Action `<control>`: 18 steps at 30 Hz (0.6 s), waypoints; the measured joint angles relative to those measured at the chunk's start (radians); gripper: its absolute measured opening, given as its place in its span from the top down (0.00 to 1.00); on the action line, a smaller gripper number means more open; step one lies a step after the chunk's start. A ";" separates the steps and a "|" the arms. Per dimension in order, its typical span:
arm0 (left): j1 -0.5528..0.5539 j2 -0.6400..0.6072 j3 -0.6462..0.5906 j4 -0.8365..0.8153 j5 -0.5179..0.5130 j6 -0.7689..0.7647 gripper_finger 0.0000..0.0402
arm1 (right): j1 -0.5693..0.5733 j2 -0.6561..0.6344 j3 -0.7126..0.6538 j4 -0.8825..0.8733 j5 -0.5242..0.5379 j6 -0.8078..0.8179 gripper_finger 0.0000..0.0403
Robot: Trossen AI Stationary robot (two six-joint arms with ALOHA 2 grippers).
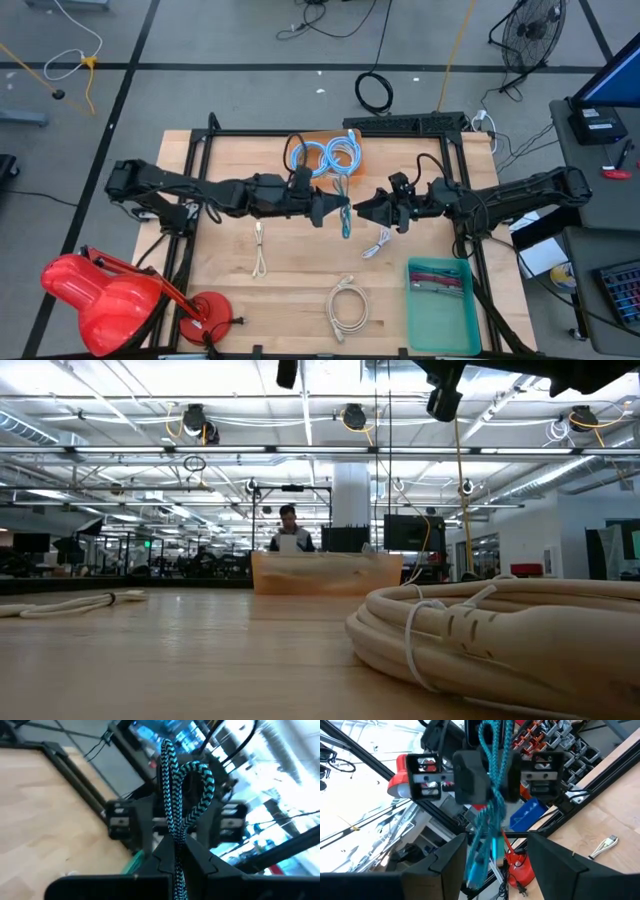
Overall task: Pick & Place USB Port
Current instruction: Put the small blue charger cable into the green bin
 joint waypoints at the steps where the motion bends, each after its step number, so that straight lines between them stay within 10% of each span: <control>1: 0.000 0.015 0.019 0.009 0.009 0.002 0.97 | 0.000 0.000 0.000 -0.001 0.000 0.000 0.51; 18: 0.016 0.137 0.236 -0.224 0.095 0.042 0.97 | 0.033 0.002 -0.002 -0.025 0.002 0.011 0.51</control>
